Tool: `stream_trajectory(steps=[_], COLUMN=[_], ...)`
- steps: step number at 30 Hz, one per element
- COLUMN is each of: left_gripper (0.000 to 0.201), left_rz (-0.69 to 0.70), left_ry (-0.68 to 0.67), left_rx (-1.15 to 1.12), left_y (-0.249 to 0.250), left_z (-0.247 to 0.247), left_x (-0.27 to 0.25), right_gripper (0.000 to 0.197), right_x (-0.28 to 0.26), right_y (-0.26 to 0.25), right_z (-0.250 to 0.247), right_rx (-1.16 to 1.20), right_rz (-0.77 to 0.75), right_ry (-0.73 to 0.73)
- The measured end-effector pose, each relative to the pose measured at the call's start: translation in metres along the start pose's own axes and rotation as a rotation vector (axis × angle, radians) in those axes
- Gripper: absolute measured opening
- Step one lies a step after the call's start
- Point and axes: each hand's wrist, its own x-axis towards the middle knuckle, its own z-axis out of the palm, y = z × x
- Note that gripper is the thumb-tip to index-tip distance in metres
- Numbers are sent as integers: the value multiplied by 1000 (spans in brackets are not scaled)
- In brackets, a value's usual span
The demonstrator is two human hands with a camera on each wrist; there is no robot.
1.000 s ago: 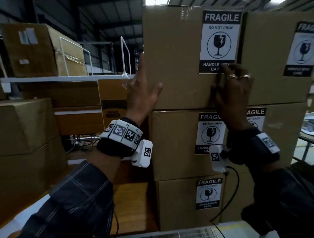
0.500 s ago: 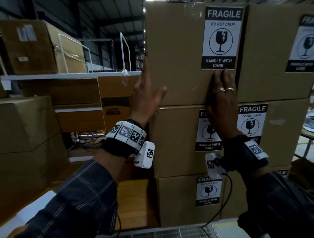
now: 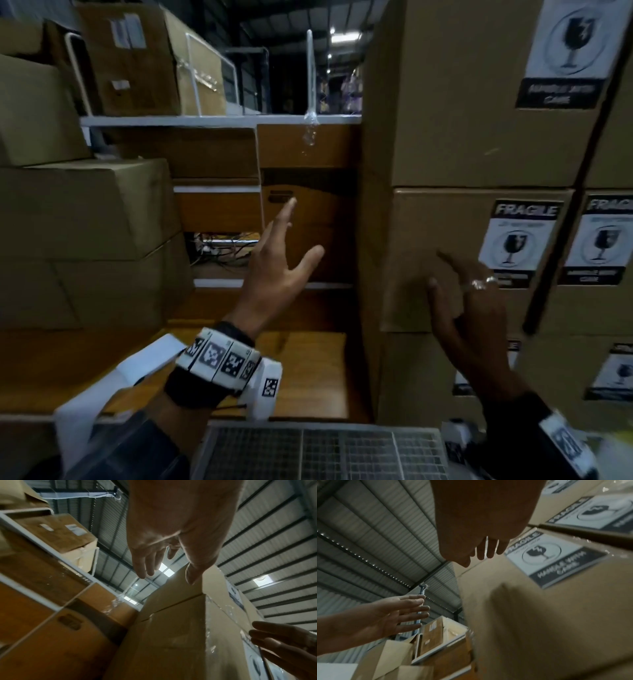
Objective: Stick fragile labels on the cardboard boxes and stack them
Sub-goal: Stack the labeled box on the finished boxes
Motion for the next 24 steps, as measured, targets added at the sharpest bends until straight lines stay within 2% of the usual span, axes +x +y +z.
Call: stream_trajectory(steps=[5, 12, 19, 24], left_gripper=[76, 63, 59, 60], left_rz=[-212, -433, -528, -582], left_ry=[-53, 19, 124, 193], left_rx=[34, 79, 108, 102], left_y=[-80, -174, -240, -286], left_z=[-63, -174, -271, -311], left_x=[-85, -174, -206, -198], right_gripper=[36, 31, 28, 20], right_x=[-72, -129, -150, -140], right_y=[-54, -134, -207, -249], right_z=[65, 170, 268, 333], right_rx=[114, 290, 349, 388], right_rz=[58, 171, 240, 312], right_ry=[-207, -355, -417, -431])
